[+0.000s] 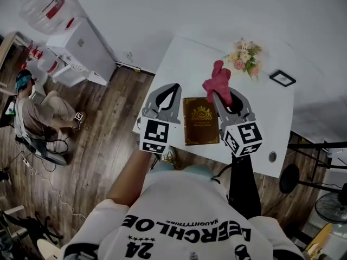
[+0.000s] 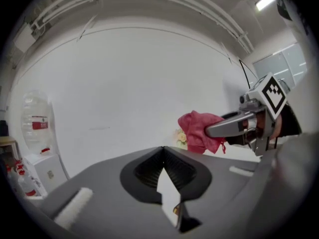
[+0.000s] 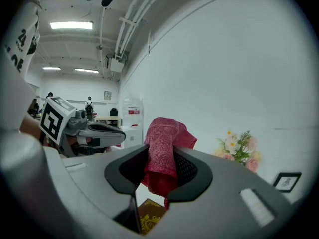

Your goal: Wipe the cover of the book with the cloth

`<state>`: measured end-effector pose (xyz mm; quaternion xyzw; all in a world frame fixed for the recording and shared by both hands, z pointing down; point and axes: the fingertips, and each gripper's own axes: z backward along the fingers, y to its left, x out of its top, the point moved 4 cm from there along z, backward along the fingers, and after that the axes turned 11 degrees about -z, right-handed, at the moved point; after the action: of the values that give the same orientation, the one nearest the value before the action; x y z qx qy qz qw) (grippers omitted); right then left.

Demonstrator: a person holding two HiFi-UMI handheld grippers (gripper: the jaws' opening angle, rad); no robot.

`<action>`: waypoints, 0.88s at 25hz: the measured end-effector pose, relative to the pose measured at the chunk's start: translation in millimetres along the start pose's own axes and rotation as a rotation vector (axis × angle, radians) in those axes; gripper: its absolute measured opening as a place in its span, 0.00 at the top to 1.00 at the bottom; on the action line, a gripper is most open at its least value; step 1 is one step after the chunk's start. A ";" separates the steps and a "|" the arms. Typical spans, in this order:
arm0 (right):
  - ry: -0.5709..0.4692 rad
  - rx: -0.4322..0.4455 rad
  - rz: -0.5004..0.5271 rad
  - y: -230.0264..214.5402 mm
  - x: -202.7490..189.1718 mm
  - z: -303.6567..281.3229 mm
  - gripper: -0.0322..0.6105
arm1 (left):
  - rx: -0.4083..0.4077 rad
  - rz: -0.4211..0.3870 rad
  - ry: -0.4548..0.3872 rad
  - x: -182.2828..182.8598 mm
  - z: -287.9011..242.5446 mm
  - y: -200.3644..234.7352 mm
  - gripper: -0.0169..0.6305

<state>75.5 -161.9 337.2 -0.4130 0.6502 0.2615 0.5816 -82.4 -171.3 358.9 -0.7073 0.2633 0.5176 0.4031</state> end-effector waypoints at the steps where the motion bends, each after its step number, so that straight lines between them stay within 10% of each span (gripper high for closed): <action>1: 0.033 0.009 -0.010 3.8 -5.2 -6.2 0.79 | -0.013 0.012 0.008 -7.5 -1.5 1.8 0.90; 22: 0.668 0.133 -0.188 9.9 -170.9 -92.4 0.79 | -0.303 0.215 0.314 -158.8 -30.5 -77.2 0.90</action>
<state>14.3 -192.7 519.2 -0.4949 0.7795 0.0142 0.3839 -57.3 -162.8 536.1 -0.7993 0.3159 0.4749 0.1892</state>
